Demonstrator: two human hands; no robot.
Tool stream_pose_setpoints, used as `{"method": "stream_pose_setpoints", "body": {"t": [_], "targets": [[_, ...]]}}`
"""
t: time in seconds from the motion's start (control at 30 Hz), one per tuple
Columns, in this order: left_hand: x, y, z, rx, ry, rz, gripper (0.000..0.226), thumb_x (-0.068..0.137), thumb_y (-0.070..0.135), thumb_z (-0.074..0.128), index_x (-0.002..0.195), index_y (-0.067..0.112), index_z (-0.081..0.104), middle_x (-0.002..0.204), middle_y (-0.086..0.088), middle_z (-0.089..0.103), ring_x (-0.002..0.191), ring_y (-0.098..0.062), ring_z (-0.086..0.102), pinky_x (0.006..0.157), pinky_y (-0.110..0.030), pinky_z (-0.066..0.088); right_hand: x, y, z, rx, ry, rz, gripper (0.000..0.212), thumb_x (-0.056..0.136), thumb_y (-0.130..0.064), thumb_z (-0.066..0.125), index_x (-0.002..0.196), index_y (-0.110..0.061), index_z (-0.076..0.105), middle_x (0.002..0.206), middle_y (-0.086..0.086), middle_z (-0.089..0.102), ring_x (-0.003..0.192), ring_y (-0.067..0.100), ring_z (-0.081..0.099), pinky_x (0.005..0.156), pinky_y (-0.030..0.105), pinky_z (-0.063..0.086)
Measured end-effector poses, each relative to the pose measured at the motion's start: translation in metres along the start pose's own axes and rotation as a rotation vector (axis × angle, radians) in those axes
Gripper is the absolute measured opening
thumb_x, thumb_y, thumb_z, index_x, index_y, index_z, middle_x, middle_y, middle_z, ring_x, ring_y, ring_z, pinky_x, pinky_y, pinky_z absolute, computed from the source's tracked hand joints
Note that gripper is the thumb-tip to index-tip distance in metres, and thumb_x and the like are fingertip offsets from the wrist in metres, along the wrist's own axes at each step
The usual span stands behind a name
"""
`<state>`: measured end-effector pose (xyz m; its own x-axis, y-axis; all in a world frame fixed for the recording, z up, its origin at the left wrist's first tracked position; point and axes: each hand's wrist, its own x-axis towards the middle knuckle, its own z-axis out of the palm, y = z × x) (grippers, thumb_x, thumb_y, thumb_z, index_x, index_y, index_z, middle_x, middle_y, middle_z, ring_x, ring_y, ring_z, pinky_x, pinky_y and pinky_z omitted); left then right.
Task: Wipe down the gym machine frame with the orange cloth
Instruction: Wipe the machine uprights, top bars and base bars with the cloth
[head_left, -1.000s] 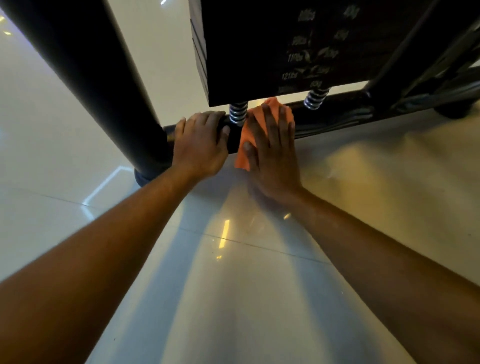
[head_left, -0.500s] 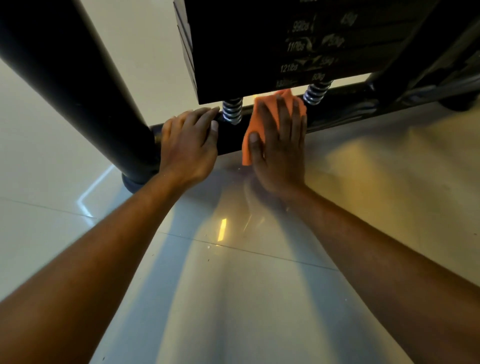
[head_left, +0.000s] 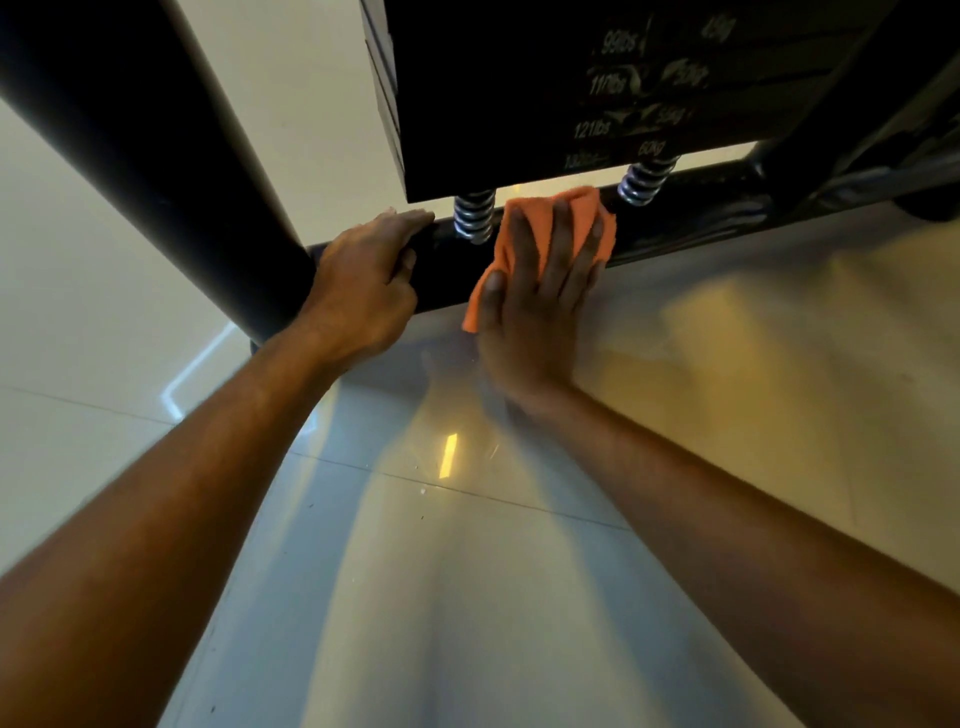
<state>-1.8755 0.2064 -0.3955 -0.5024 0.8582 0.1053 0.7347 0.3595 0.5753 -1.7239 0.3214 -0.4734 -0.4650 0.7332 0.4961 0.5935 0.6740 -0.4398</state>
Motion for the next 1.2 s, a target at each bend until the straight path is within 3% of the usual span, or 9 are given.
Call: {"method": "stream_pose_setpoints", "body": {"t": [0.13,0.2,0.37,0.53,0.6,0.73,0.9,1.1,1.2], "targets": [[-0.004,0.002,-0.003,0.003,0.0,0.007,0.048,0.105,0.013,0.045,0.152,0.015,0.058,0.144,-0.011,0.065,0.136,-0.032,0.056,0.11,-0.037,0.041,0.0,-0.064,0.013,0.168,-0.025,0.295,0.076,0.109,-0.057,0.045,0.171,-0.015,0.028,0.18,0.023,-0.002,0.163,0.051,-0.019,0.13,0.071,0.002],[-0.003,0.001,-0.003,0.018,-0.007,0.022,0.051,0.102,0.022,0.042,0.151,0.016,0.058,0.142,-0.011,0.067,0.132,-0.032,0.059,0.108,-0.042,0.044,0.003,-0.052,0.008,0.11,-0.061,0.22,0.081,0.109,-0.064,0.044,0.171,-0.015,0.027,0.18,0.022,-0.002,0.163,0.051,-0.018,0.131,0.069,-0.002],[-0.006,0.006,0.006,0.152,0.019,0.024,0.057,0.105,0.046,0.048,0.156,0.021,0.052,0.152,-0.008,0.059,0.14,-0.032,0.052,0.118,-0.049,0.037,0.008,0.05,-0.027,-0.155,-0.132,-0.367,0.063,0.116,-0.041,0.047,0.173,-0.025,0.025,0.182,0.012,0.012,0.168,0.041,0.002,0.133,0.064,0.007],[-0.006,0.022,0.025,0.222,0.127,-0.026,0.06,0.105,0.054,0.052,0.158,0.026,0.048,0.156,-0.004,0.053,0.149,-0.029,0.041,0.127,-0.055,0.02,0.025,0.041,-0.028,-0.108,-0.104,-0.116,0.067,0.115,-0.056,0.032,0.174,-0.025,0.023,0.182,0.011,0.008,0.168,0.04,-0.002,0.132,0.067,0.0],[-0.006,0.025,0.031,0.23,0.172,-0.036,0.057,0.106,0.053,0.049,0.157,0.027,0.049,0.155,-0.004,0.054,0.15,-0.03,0.04,0.127,-0.057,0.017,0.015,0.024,-0.022,-0.095,-0.162,-0.21,0.068,0.115,-0.055,0.028,0.174,-0.021,0.023,0.182,0.012,0.007,0.167,0.044,-0.004,0.131,0.067,-0.004],[-0.009,0.022,0.04,0.3,0.197,-0.017,0.062,0.105,0.061,0.045,0.158,0.029,0.046,0.157,-0.004,0.051,0.149,-0.033,0.04,0.127,-0.059,0.018,0.031,0.064,-0.036,-0.172,-0.161,-0.444,0.058,0.117,-0.044,0.029,0.172,-0.024,0.031,0.18,0.01,0.02,0.167,0.039,0.012,0.132,0.064,0.012],[-0.007,0.02,0.045,0.31,0.223,-0.015,0.057,0.108,0.053,0.037,0.158,0.025,0.046,0.157,-0.006,0.05,0.149,-0.033,0.037,0.126,-0.057,0.016,0.025,0.025,-0.025,-0.07,-0.032,-0.097,0.054,0.116,-0.035,0.039,0.168,-0.019,0.041,0.178,0.012,0.026,0.166,0.043,0.009,0.132,0.065,0.008],[-0.008,0.016,0.046,0.351,0.231,0.009,0.056,0.111,0.052,0.033,0.159,0.024,0.044,0.157,-0.006,0.05,0.149,-0.033,0.038,0.125,-0.057,0.017,0.038,0.047,-0.038,-0.157,-0.164,-0.446,0.06,0.115,-0.047,0.043,0.17,-0.023,0.036,0.178,0.01,0.029,0.166,0.041,0.017,0.132,0.061,0.015],[-0.016,0.018,0.047,0.406,0.201,0.018,0.063,0.112,0.055,0.028,0.165,0.021,0.035,0.166,-0.01,0.04,0.155,-0.036,0.031,0.129,-0.058,0.013,0.043,0.065,-0.051,-0.157,-0.193,-0.36,0.063,0.115,-0.052,0.043,0.172,-0.03,0.029,0.181,0.006,0.018,0.168,0.037,0.011,0.131,0.062,0.018]]}}
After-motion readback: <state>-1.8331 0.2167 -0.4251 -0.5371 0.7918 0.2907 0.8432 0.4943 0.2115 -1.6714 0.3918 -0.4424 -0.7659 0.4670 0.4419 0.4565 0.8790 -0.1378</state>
